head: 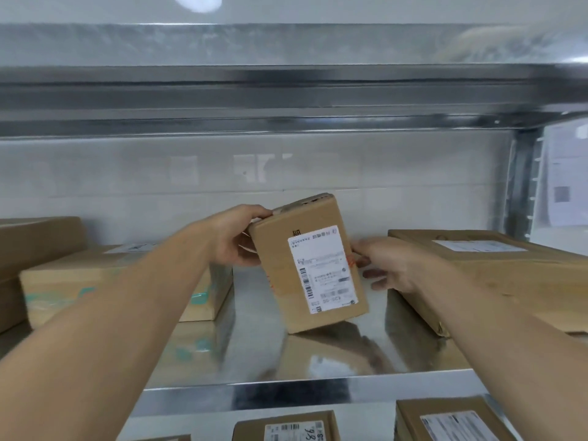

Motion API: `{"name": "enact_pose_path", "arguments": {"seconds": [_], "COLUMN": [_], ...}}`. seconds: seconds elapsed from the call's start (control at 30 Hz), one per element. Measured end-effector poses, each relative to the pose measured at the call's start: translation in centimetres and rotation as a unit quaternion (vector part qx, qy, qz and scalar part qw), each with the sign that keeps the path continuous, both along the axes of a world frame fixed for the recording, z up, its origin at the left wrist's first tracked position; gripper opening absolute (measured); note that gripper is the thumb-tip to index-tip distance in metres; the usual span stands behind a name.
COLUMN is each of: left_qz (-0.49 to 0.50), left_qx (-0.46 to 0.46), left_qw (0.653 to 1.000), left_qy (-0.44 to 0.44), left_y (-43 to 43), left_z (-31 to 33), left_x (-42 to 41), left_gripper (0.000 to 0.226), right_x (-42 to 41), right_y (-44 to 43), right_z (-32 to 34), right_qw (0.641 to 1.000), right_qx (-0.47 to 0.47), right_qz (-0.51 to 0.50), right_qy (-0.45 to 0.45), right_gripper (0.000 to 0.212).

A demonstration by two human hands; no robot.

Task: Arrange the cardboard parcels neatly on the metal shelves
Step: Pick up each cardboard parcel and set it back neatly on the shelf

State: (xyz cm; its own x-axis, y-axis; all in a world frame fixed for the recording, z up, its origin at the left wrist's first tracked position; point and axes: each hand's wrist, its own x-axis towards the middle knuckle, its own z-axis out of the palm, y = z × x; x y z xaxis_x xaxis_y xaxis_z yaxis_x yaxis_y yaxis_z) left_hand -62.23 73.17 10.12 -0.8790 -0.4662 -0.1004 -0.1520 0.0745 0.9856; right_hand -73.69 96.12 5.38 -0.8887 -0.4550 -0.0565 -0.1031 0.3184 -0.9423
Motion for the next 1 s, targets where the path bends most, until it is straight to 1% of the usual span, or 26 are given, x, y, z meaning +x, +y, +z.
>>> {"name": "enact_pose_path", "arguments": {"seconds": [0.07, 0.13, 0.17, 0.3, 0.37, 0.43, 0.47, 0.5, 0.53, 0.6, 0.67, 0.77, 1.0], "left_qz": [0.008, 0.008, 0.009, 0.008, 0.007, 0.005, 0.0, -0.008, -0.019, -0.035, -0.036, -0.036, -0.052], "left_qx": [-0.02, -0.038, -0.046, -0.058, -0.072, -0.078, -0.081, -0.086, -0.094, -0.105, -0.114, -0.132, -0.144], "left_qw": [1.0, 0.999, 0.998, 0.998, 0.996, 0.996, 0.995, 0.994, 0.993, 0.99, 0.988, 0.985, 0.98], "left_qy": [-0.009, -0.021, -0.029, -0.038, -0.044, -0.046, -0.051, -0.06, -0.071, -0.092, -0.098, -0.107, -0.128], "left_y": [0.2, 0.5, 0.6, 0.5, 0.4, 0.5, 0.6, 0.5, 0.6, 0.6, 0.7, 0.9, 0.8], "left_z": [0.4, 0.7, 0.9, 1.1, 1.2, 1.2, 1.4, 1.5, 1.7, 2.0, 2.1, 2.2, 2.2], "left_x": [0.3, 0.4, 0.4, 0.1, -0.3, -0.6, -0.8, -1.0, -1.1, -1.6, -2.1, -2.9, -3.4], "left_gripper": [0.022, 0.023, 0.023, 0.027, 0.031, 0.031, 0.03, 0.028, 0.028, 0.028, 0.026, 0.024, 0.019], "right_x": [0.2, 0.2, 0.3, 0.3, -0.1, -0.5, -0.6, -0.9, -1.0, -1.4, -1.8, -2.3, -2.6], "right_y": [-0.5, -1.0, -1.2, -2.0, -2.2, -2.4, -2.5, -2.7, -2.8, -3.0, -3.0, -3.0, -3.4], "right_z": [0.5, 1.2, 1.7, 3.8, 4.9, 5.7, 6.0, 6.2, 6.3, 6.5, 6.6, 6.5, 6.5], "right_qw": [1.0, 1.0, 0.999, 0.999, 0.999, 0.998, 0.997, 0.996, 0.996, 0.994, 0.992, 0.99, 0.983], "right_qx": [0.025, 0.005, -0.007, -0.026, -0.033, -0.005, 0.014, 0.034, 0.052, 0.08, 0.096, 0.112, 0.157], "right_qz": [0.005, 0.011, 0.01, 0.001, -0.004, 0.011, 0.021, 0.03, 0.036, 0.052, 0.067, 0.079, 0.096], "right_qy": [-0.002, -0.024, -0.032, -0.028, -0.041, -0.062, -0.069, -0.071, -0.064, -0.047, -0.043, -0.039, -0.002], "right_gripper": [0.05, 0.061, 0.063, 0.059, 0.069, 0.081, 0.084, 0.083, 0.077, 0.058, 0.047, 0.041, 0.038]}}
